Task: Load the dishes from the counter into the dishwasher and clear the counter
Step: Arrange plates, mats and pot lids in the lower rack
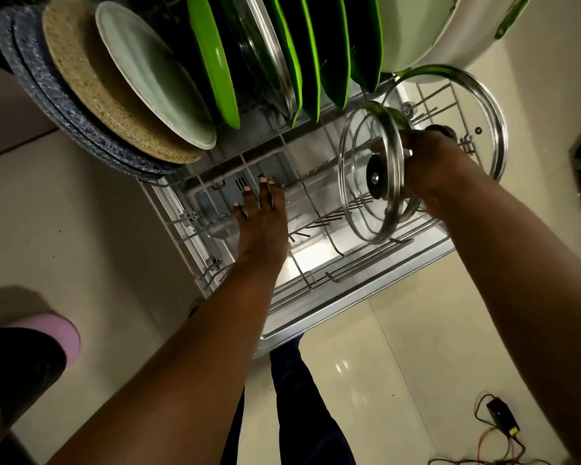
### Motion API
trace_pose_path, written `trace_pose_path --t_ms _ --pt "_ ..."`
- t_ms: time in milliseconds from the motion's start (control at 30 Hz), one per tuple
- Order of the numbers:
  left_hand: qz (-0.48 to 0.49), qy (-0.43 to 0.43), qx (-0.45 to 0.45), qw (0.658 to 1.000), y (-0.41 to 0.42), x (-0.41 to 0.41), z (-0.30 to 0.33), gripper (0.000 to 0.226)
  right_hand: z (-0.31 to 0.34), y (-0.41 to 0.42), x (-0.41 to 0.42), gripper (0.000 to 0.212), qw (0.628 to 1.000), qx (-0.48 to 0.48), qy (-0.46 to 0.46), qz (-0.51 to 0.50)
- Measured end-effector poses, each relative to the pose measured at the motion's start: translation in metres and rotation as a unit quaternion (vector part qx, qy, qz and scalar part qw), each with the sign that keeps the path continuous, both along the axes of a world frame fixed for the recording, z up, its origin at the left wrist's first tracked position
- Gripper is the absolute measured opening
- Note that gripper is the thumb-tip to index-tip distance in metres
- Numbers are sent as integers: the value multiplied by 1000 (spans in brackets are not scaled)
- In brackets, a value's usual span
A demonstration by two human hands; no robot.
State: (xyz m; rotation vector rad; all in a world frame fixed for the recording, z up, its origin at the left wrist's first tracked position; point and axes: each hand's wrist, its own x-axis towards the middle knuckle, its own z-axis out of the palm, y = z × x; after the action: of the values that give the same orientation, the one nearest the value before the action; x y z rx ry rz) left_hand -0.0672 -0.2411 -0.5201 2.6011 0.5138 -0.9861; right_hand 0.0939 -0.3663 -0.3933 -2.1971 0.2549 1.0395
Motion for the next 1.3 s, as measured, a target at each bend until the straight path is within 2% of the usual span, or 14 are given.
trace_pose_path --t_ms 67,167,267,300,333,400,467,533,667,833,967,1100,1200,1300 --pt "1 5 6 1000 -2 1 -1 114 2 -2 -1 16 998 8 40 -50" --pt "-10 17 17 1000 -3 3 -2 118 16 -5 1 28 984 65 111 -124" --pt "-12 25 22 999 -4 4 -4 121 25 -5 -15 73 985 60 136 -83" --pt "-10 27 23 999 -4 4 -5 120 24 -4 -23 76 992 38 111 -56" --pt "-9 25 23 999 -4 4 -5 119 21 -3 -29 71 997 9 70 -23" --pt "-10 18 26 999 -4 4 -5 117 15 -2 -32 41 995 -76 -55 38" --pt "-11 13 23 1000 -3 2 -4 117 13 -4 -31 21 968 -149 -191 66" --pt "-8 10 20 1000 -3 3 -4 118 19 -7 -35 26 943 -163 -275 91" --pt "3 9 8 1000 -4 3 -2 117 27 -11 -56 26 905 -180 -351 161" --pt "2 11 10 1000 -2 3 -2 119 17 -15 -66 23 901 -183 -354 170" --pt "-8 21 7 1000 -2 5 0 119 6 -14 -76 30 909 -194 -328 170" --pt "-6 25 6 1000 -2 5 0 122 -5 -12 -84 33 899 -223 -334 173" --pt "2 35 3 999 -2 8 0 125 -19 -14 -87 39 918 -229 -287 152" --pt "15 35 -7 999 -1 8 -1 126 -31 -18 -86 31 929 -205 -262 164"
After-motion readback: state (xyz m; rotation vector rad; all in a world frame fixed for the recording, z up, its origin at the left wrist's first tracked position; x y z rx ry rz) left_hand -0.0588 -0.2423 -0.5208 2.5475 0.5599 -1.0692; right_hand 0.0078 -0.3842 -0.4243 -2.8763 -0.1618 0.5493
